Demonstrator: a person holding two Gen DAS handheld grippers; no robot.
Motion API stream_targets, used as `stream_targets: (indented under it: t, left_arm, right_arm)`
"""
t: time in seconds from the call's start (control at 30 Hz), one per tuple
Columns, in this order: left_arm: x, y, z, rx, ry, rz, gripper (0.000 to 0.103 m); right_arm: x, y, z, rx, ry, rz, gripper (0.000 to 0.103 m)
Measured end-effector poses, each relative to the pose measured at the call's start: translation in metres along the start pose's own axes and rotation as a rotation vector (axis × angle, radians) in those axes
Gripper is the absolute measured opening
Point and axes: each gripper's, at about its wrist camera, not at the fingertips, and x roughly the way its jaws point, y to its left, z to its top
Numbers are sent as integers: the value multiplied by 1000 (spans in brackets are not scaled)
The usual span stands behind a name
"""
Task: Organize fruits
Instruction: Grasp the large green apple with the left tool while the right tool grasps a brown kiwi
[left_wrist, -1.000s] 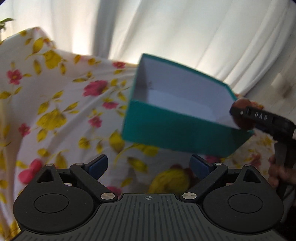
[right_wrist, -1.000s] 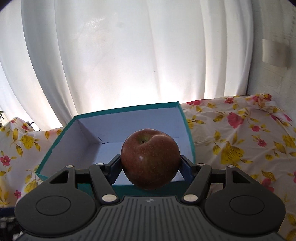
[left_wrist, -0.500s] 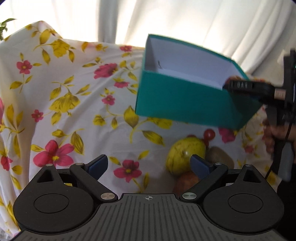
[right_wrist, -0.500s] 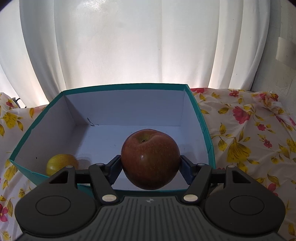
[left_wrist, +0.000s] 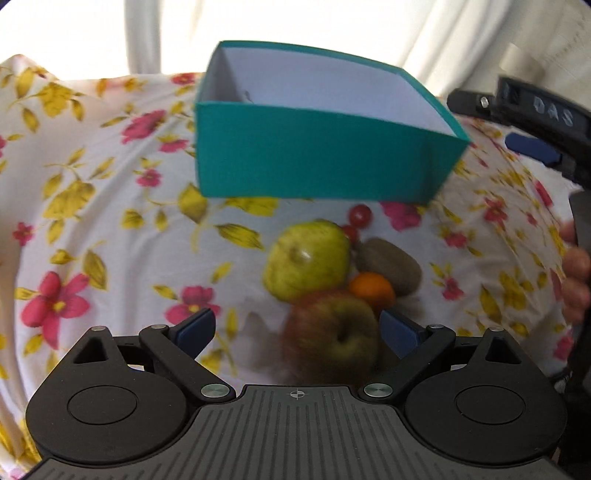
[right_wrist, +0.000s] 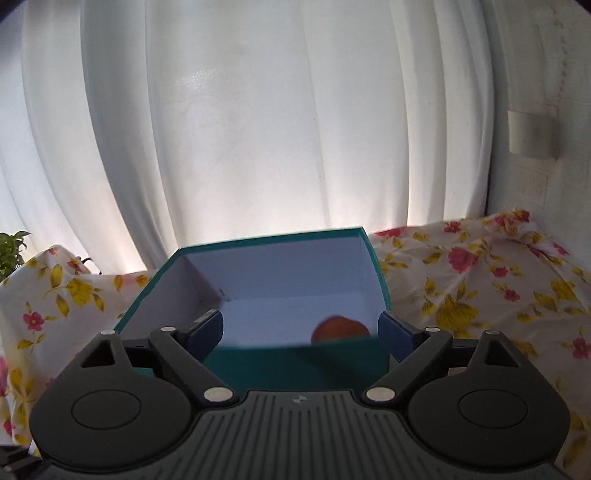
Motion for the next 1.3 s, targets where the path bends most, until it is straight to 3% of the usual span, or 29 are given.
stream_targets:
  t: [0.27, 0.77, 0.93, 1.0, 1.03, 1.3]
  left_arm:
    - [15, -10, -13, -3, 17, -6, 99]
    - [50, -9, -11, -4, 61, 33, 93]
    - [54, -15, -15, 80, 36, 107, 89]
    - [53, -18, -18, 123, 14, 114, 78]
    - [52, -19, -18, 134, 12, 114, 78]
    - [32, -3, -20, 109, -23, 101, 78]
  right_arm:
    - [-30, -14, -35, 3, 58, -36, 91]
    - [-46, -11, -52, -5, 116, -32, 92]
    - [-48, -7, -60, -11, 139, -30, 92]
    - [-49, -6, -62, -16, 144, -34, 92]
    - [-50, -6, -64, -19, 146, -40, 92]
    - [-49, 9, -80, -54, 196, -31, 92]
